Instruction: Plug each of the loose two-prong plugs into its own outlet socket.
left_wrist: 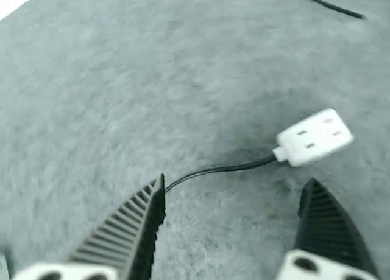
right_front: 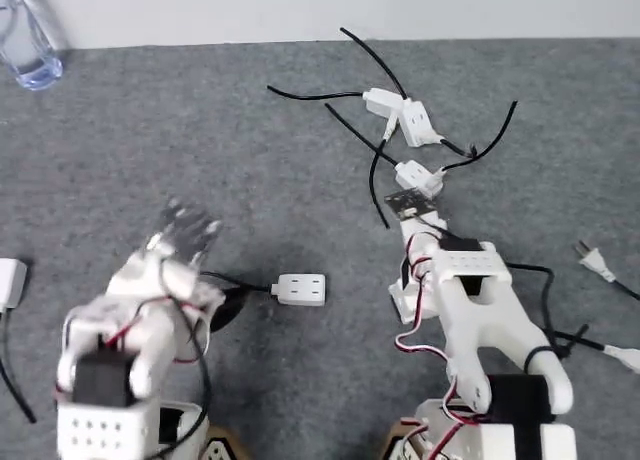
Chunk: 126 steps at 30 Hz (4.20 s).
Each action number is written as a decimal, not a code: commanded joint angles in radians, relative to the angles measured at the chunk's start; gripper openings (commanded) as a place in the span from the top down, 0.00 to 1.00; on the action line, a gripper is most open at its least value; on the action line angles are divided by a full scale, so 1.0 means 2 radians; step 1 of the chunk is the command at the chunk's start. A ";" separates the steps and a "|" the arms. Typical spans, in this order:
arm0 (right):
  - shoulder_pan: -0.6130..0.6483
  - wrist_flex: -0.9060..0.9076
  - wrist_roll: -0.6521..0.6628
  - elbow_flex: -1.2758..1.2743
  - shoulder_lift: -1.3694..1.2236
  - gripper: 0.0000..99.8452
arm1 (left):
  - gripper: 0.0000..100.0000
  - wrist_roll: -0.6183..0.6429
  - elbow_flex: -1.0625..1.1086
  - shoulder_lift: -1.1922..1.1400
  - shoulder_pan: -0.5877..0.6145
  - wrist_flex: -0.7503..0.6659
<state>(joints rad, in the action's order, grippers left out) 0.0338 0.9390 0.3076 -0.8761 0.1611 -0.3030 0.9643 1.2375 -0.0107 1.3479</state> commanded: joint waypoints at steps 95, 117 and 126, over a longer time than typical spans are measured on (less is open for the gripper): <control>-0.450 -0.010 -0.001 0.346 -0.201 0.63 | 0.58 0.076 0.359 0.292 0.139 -0.043; -0.454 0.041 0.282 0.331 -0.258 0.87 | 0.58 0.076 0.359 0.292 0.140 -0.043; -0.488 0.038 0.346 0.330 -0.278 0.92 | 0.58 0.076 0.359 0.292 0.141 -0.043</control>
<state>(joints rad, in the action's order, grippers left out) -0.9068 1.0173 0.9782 -0.2163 -0.3667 -0.1573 1.6855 1.8052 0.2685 1.2727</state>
